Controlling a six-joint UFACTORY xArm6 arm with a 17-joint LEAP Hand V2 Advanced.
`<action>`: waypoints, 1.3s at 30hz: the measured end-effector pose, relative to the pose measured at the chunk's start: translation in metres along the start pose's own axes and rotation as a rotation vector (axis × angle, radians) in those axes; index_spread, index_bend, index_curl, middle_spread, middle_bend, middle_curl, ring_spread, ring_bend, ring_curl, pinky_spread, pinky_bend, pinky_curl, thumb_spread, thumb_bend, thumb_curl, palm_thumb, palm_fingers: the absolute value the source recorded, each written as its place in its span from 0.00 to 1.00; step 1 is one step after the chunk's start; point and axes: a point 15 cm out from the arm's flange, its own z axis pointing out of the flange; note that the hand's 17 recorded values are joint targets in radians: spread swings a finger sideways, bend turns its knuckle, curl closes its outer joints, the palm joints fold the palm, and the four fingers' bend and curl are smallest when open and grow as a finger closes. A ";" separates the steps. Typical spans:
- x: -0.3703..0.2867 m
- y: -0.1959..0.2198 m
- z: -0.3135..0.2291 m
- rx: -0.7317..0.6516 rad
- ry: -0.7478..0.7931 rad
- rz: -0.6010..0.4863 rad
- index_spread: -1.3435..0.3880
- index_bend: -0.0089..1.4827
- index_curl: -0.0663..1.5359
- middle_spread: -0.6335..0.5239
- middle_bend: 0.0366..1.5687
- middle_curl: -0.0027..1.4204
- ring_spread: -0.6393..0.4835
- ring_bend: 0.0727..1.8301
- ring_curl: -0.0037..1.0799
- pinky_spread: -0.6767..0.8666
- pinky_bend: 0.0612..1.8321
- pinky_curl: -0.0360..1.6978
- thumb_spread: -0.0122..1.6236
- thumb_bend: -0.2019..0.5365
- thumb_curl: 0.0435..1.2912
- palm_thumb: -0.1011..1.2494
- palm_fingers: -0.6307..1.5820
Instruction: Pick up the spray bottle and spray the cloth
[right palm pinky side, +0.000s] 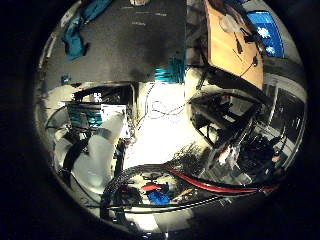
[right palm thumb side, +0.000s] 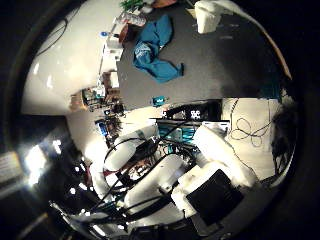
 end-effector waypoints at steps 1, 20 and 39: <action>0.000 0.000 0.000 0.000 0.000 0.000 0.56 0.26 0.29 0.66 0.10 0.21 0.78 0.05 0.09 0.70 0.08 0.21 0.71 0.25 0.22 0.70 0.32; 0.033 -0.009 0.021 0.057 -0.004 0.013 0.56 0.25 0.28 0.63 0.11 0.22 0.77 0.05 0.10 0.69 0.07 0.20 0.72 0.25 0.22 0.69 0.34; 0.090 -0.029 0.017 0.232 -0.042 0.071 0.57 0.23 0.28 0.53 0.16 0.25 0.73 0.06 0.12 0.69 0.07 0.18 0.72 0.25 0.24 0.70 0.40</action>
